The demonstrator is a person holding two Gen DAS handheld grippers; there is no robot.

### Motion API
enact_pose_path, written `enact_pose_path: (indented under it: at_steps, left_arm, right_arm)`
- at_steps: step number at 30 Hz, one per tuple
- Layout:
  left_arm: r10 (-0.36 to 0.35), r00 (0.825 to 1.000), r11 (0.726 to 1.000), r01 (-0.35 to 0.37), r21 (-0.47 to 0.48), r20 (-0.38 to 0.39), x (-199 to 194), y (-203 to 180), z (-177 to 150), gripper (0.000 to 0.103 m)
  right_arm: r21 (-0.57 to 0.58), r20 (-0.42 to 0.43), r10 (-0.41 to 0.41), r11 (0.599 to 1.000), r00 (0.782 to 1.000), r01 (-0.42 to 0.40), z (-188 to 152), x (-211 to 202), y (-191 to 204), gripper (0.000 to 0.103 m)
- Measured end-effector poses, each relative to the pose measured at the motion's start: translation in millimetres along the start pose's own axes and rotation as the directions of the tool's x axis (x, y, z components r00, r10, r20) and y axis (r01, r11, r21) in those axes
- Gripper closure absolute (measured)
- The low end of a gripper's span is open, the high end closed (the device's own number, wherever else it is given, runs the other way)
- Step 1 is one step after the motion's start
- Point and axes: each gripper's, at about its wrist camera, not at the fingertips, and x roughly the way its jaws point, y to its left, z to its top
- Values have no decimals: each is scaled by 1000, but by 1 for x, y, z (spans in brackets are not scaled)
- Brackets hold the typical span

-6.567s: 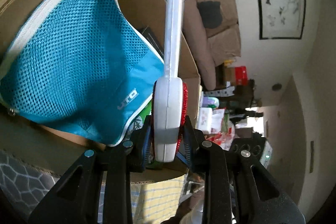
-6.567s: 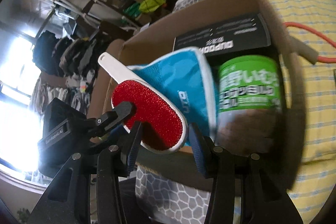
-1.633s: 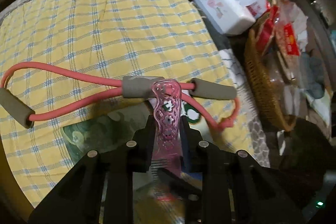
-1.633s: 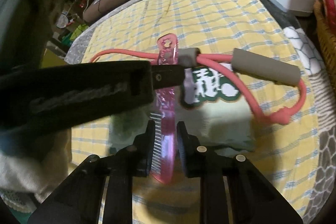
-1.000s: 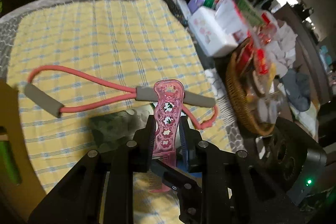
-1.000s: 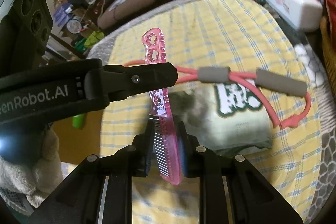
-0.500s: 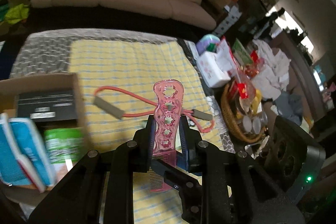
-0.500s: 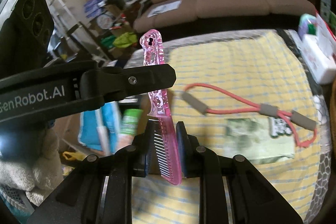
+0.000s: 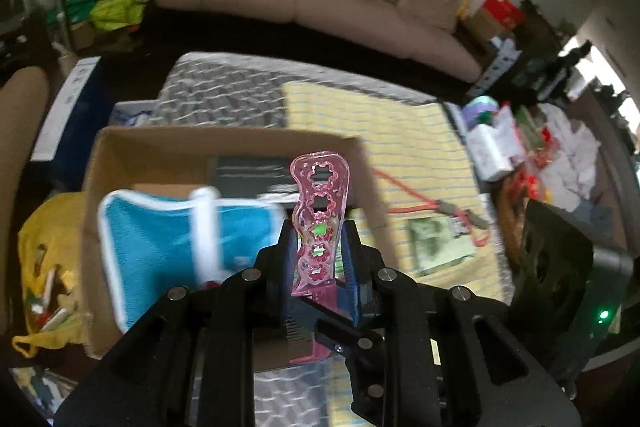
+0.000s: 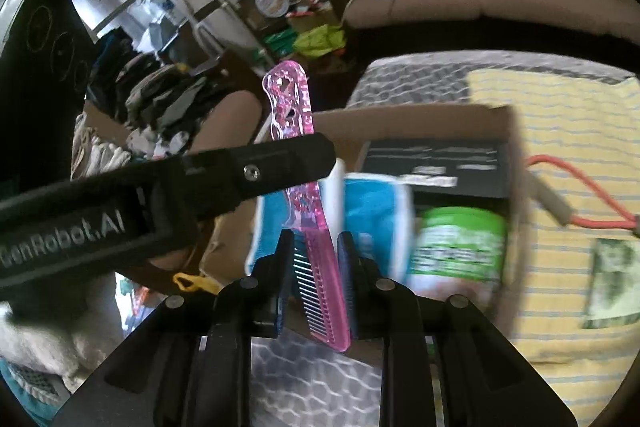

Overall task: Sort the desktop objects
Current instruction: 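Lift the pink comb with the left gripper and carry it over the box, then lower the comb onto the blue pouch and open the left gripper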

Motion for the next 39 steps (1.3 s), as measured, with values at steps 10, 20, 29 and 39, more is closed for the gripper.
enact_pose_path:
  at_steps: [10, 20, 29, 39]
  left_arm:
    - [60, 998, 997, -61, -38, -26, -3, 88, -6, 83]
    - [85, 995, 996, -85, -19, -44, 15, 126, -2, 83]
    - [81, 994, 996, -83, -25, -80, 40, 146, -5, 94]
    - [48, 994, 997, -54, -54, -103, 53, 161, -13, 89]
  right_arm:
    - [3, -63, 34, 999, 997, -34, -1, 82, 49, 80]
    - [19, -95, 2, 1000, 995, -1, 6, 128, 54, 80]
    - [13, -130, -59, 998, 990, 62, 5, 155, 48, 80]
    - [-7, -145, -121, 993, 982, 121, 2, 162, 44, 80]
